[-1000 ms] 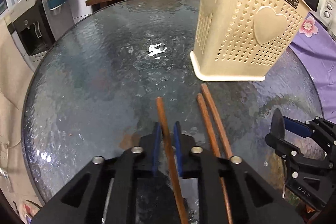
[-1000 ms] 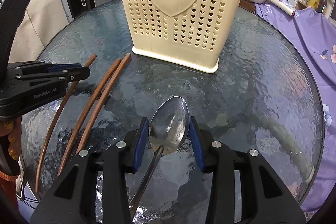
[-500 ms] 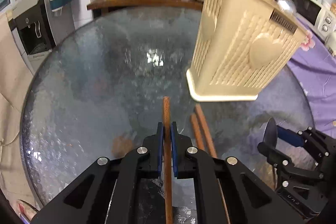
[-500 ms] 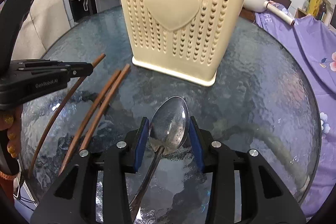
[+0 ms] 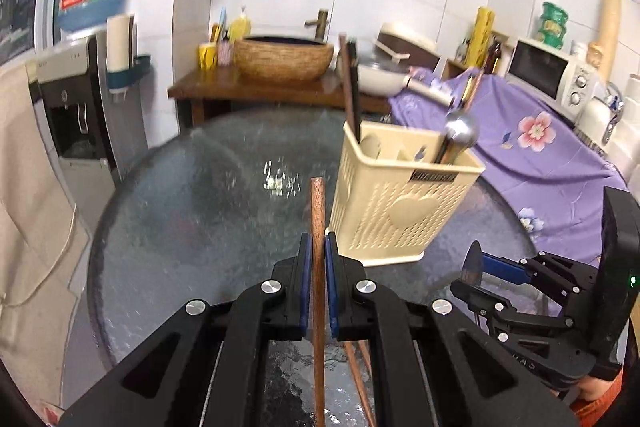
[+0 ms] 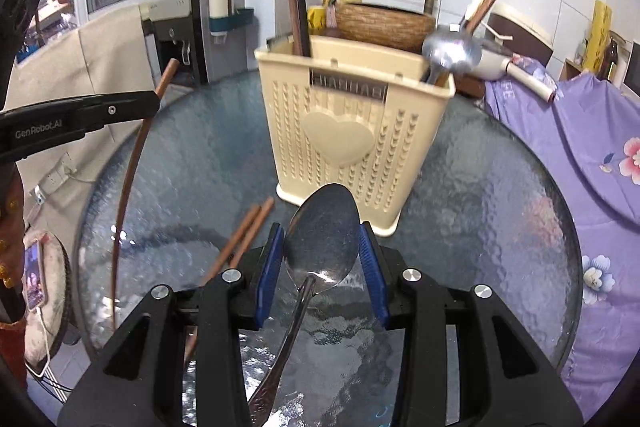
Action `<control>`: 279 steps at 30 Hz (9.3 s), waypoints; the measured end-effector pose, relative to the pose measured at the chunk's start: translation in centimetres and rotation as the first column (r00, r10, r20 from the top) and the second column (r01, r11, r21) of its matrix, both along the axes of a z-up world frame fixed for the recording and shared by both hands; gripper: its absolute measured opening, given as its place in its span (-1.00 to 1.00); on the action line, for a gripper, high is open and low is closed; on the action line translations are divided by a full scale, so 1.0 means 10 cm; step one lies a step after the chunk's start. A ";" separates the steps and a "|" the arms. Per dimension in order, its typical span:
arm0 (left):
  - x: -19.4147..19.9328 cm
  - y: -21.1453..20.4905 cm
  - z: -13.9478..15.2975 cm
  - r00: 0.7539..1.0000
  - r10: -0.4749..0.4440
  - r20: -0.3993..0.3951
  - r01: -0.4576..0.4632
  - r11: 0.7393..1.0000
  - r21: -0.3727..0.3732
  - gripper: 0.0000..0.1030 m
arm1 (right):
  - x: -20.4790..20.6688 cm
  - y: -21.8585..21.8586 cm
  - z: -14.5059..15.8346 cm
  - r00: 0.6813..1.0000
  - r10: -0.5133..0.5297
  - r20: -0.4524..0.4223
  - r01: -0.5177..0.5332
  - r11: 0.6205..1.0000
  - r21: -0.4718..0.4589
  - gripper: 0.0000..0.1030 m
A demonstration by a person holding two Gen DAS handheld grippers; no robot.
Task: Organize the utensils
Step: 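Lift the brown chopstick with the left gripper while the right gripper carries the silver spoon to the holder, then lower the brown chopstick into the holder with the left gripper while the right gripper lowers the silver spoon in, then open both grippers to release the utensils and move back toward the table, then lower both grippers toward the two brown chopsticks lying beside the holder, then grasp one brown chopstick with the left gripper while the right gripper grasps the other, then lift both brown chopsticks upright and carry them above the cream holder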
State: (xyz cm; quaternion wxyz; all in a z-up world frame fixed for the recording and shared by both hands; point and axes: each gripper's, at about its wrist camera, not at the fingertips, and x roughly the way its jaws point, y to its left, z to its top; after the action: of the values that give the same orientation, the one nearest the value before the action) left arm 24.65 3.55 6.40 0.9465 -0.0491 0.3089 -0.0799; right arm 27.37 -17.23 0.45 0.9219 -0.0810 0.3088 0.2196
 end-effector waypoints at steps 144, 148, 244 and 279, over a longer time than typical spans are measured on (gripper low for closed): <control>0.75 -0.45 0.61 0.990 -0.115 0.080 0.117 0.993 -0.009 -0.08 | 0.74 0.09 0.62 0.953 -0.028 0.303 0.044 0.998 -0.045 0.19; 0.39 -0.32 0.61 0.987 -0.063 0.147 0.062 0.998 0.010 0.55 | 0.44 0.02 0.69 0.941 -0.027 0.338 0.038 0.999 -0.029 0.34; 0.61 -0.54 -1.25 0.946 -0.043 -0.320 0.097 0.983 0.154 -0.81 | 0.85 0.44 -0.71 0.952 -0.103 -0.287 0.076 0.992 -0.104 -0.71; 0.40 -0.43 -0.81 0.975 -0.072 -0.209 0.083 0.995 0.045 -0.86 | 0.63 0.02 -0.45 0.981 -0.006 -0.193 0.023 0.996 0.087 -0.86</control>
State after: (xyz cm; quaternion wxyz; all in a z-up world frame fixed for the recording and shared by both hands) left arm 28.64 -0.79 -1.74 0.9063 -0.0195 0.4093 -0.1030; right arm 33.62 -17.02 -4.08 0.8920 -0.0163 0.3869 0.2330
